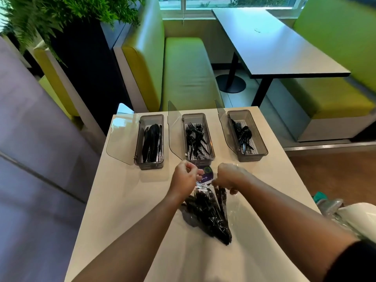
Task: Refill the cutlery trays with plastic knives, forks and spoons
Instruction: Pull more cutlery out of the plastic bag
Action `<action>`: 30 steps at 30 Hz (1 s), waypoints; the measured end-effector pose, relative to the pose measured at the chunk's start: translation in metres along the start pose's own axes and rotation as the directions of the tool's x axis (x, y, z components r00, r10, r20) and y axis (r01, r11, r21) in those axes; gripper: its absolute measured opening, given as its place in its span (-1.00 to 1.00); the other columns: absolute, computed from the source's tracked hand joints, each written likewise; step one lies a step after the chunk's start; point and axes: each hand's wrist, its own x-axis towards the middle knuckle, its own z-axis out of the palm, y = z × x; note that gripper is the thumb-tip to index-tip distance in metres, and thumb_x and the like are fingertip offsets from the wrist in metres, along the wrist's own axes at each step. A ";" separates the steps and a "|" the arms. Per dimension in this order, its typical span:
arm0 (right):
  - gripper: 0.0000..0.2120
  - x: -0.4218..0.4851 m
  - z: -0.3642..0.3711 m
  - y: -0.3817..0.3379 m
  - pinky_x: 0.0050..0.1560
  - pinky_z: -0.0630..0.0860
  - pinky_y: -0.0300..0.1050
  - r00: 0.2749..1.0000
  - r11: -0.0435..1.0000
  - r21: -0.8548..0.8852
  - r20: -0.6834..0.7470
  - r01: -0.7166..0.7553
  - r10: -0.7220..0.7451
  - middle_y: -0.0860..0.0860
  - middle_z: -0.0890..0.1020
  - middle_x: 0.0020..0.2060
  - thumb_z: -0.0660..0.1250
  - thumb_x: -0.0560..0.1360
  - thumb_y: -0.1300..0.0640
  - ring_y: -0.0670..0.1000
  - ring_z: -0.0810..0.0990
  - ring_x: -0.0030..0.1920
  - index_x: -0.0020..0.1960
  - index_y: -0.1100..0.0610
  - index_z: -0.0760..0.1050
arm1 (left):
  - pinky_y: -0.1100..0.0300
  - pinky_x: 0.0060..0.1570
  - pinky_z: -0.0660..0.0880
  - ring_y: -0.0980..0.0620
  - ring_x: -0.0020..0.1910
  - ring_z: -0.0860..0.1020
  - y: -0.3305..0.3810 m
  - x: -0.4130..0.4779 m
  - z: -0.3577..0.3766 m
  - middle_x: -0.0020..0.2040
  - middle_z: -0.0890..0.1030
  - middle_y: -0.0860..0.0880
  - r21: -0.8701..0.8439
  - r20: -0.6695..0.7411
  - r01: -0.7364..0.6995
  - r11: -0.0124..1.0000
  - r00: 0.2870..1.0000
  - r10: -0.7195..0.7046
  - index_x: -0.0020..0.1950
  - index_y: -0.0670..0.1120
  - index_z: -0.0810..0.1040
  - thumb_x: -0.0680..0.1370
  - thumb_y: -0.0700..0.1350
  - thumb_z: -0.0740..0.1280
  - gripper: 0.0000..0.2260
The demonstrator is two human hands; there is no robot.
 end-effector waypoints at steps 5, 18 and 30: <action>-0.85 -0.004 -0.005 -0.009 -0.18 0.65 -0.10 0.999 0.999 -0.025 -0.008 0.045 -0.045 0.08 0.63 -0.14 0.39 0.58 0.07 0.04 0.67 -0.14 -0.04 0.16 0.51 | 0.05 -0.06 0.66 -0.01 0.02 0.71 0.002 -0.004 0.004 0.03 0.71 -0.11 -0.079 0.042 -0.104 0.991 0.993 0.108 0.03 -0.19 0.46 0.68 -0.22 0.22 -0.92; -0.76 -0.007 0.000 -0.002 -0.21 0.62 -0.13 0.963 0.907 0.378 0.117 0.183 -0.243 0.03 0.60 -0.21 0.27 0.49 0.45 -0.07 0.58 -0.27 -0.10 0.13 0.54 | -0.12 0.09 0.61 -0.09 0.02 0.69 0.013 -0.005 -0.001 0.04 0.68 -0.04 -0.070 -0.071 -0.108 0.992 0.992 0.103 -0.03 -0.10 0.49 0.66 -0.21 0.25 -0.92; -0.95 -0.002 0.010 -0.003 -0.36 0.53 -0.16 0.980 0.992 0.017 0.152 0.124 -0.125 0.11 0.64 -0.19 0.36 0.55 0.22 0.03 0.60 -0.30 -0.08 0.20 0.52 | 0.29 -0.02 0.57 0.05 0.09 0.69 0.030 -0.014 0.014 0.12 0.68 -0.07 -0.177 -0.035 -0.222 0.959 0.975 0.219 0.00 -0.09 0.47 0.69 -0.20 0.21 -0.91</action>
